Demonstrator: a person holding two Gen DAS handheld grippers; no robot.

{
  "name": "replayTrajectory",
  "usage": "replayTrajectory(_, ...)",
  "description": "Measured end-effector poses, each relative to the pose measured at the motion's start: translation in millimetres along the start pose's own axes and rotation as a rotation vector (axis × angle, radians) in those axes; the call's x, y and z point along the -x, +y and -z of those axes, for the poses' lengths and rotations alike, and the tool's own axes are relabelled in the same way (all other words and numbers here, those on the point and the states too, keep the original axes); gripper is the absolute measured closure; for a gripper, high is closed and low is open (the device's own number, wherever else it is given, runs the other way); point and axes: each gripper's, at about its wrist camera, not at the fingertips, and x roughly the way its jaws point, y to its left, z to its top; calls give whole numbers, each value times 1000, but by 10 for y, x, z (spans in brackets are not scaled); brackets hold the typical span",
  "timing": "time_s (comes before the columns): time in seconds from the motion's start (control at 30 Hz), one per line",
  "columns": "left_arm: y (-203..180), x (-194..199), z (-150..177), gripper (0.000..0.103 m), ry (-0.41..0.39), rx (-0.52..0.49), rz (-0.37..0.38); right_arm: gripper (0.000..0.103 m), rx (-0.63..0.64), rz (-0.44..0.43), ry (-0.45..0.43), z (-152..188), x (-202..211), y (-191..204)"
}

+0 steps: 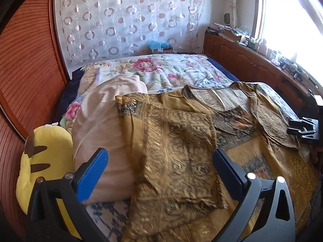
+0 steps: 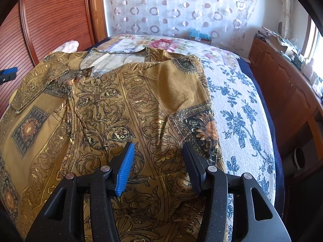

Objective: Fold small clothes
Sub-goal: 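Grasp the shirt hem with the right gripper while the left gripper moves toward the hem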

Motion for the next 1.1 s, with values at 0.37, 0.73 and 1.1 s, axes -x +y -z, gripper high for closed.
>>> replayTrajectory(0.37, 228, -471, -264, 0, 55, -36, -73, 51, -3, -4, 1, 2, 2, -16)
replayTrajectory(0.73, 357, -711, -373, 0, 96, -33, -35, 50, 32, 57, -48, -184, 83, -2)
replayTrajectory(1.1, 285, -803, -371, 0, 109, -53, -14, 50, 19, 16, 25, -923, -484, -558)
